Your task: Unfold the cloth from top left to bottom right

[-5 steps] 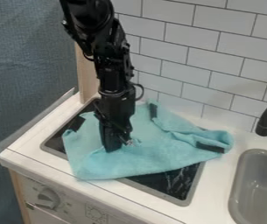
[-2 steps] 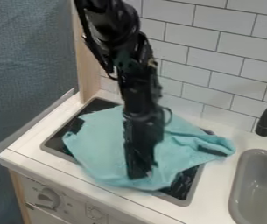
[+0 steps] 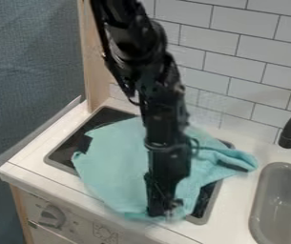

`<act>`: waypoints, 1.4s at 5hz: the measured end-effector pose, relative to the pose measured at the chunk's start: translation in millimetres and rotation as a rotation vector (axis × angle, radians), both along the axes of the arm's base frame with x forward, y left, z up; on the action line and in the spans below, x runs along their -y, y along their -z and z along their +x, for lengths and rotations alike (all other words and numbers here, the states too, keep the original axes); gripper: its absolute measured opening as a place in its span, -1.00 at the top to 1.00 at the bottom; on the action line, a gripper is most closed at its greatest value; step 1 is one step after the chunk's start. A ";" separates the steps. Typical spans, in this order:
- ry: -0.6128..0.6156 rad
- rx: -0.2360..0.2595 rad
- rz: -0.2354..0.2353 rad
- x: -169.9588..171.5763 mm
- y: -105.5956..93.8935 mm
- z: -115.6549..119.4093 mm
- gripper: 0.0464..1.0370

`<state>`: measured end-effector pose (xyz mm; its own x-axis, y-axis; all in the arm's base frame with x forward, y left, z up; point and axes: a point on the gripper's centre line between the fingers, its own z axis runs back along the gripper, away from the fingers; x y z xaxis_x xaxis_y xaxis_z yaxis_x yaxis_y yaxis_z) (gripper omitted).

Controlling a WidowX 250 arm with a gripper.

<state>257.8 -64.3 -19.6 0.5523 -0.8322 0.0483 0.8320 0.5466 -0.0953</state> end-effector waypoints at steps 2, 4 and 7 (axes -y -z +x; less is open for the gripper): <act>-0.018 -0.012 0.021 -3.1 3.1 -1.4 0.02; -0.048 -0.027 0.016 -5.3 2.9 -2.7 -0.93; -0.074 0.039 -0.083 7.7 -46.2 1.7 -0.92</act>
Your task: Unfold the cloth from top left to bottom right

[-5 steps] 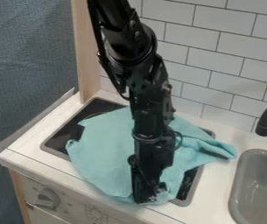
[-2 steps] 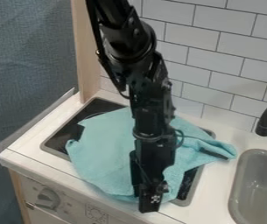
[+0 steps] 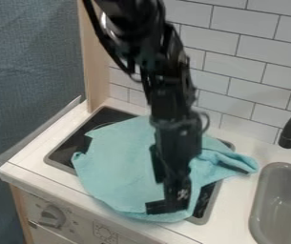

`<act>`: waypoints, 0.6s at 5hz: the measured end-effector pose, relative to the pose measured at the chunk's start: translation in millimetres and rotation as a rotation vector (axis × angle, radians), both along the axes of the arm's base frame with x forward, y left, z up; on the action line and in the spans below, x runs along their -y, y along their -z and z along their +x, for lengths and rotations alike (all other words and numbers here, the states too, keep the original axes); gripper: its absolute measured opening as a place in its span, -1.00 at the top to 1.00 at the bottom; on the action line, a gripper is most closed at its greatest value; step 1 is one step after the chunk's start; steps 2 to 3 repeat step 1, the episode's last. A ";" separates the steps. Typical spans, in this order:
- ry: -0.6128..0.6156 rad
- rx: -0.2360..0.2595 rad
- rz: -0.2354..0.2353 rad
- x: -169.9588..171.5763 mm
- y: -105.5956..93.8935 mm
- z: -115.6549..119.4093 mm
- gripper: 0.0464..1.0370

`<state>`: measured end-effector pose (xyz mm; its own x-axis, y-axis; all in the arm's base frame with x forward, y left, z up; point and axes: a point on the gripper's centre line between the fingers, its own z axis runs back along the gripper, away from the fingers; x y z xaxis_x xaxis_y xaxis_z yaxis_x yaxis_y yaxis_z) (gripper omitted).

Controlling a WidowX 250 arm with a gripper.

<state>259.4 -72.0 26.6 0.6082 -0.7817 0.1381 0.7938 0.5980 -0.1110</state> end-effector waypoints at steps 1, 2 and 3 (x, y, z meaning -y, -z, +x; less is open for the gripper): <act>-0.042 0.099 0.023 -5.0 -20.7 8.0 -0.92; -0.042 0.099 0.023 -5.0 -20.7 8.0 -0.92; -0.042 0.099 0.023 -5.0 -20.7 8.0 -0.92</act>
